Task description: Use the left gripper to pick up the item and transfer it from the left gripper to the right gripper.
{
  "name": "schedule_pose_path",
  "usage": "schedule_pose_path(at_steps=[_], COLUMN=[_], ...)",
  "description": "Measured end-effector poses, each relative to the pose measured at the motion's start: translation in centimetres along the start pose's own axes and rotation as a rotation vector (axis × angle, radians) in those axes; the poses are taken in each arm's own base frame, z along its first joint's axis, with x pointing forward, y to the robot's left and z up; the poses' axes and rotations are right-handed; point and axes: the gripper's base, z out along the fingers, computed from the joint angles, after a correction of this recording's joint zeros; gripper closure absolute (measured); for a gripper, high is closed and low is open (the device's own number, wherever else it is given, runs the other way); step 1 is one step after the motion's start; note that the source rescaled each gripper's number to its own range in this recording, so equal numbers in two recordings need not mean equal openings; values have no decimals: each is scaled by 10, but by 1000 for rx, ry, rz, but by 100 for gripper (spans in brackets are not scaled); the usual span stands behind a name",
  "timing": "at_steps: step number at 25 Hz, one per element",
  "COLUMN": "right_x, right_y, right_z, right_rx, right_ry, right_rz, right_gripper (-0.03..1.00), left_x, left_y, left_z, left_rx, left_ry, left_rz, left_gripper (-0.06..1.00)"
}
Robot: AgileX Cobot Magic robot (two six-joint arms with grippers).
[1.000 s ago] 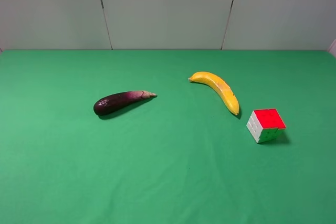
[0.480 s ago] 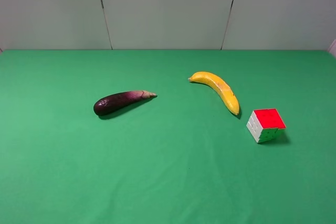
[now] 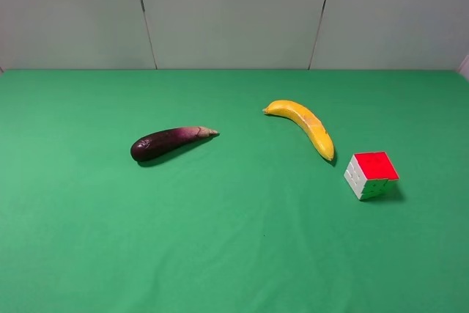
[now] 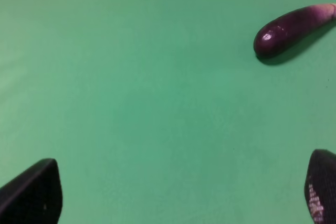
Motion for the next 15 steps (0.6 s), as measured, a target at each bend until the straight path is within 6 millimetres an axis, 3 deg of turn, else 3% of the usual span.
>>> schedule_pose_path(at_steps=[15], right_x=[0], right_y=[0], right_z=[0], right_rx=[-3], right_ry=[0], right_rz=[2], right_gripper=[-3], left_x=[0], left_y=[0], left_z=[0], left_rx=[0], left_ry=[0], left_rz=[0], left_gripper=[15])
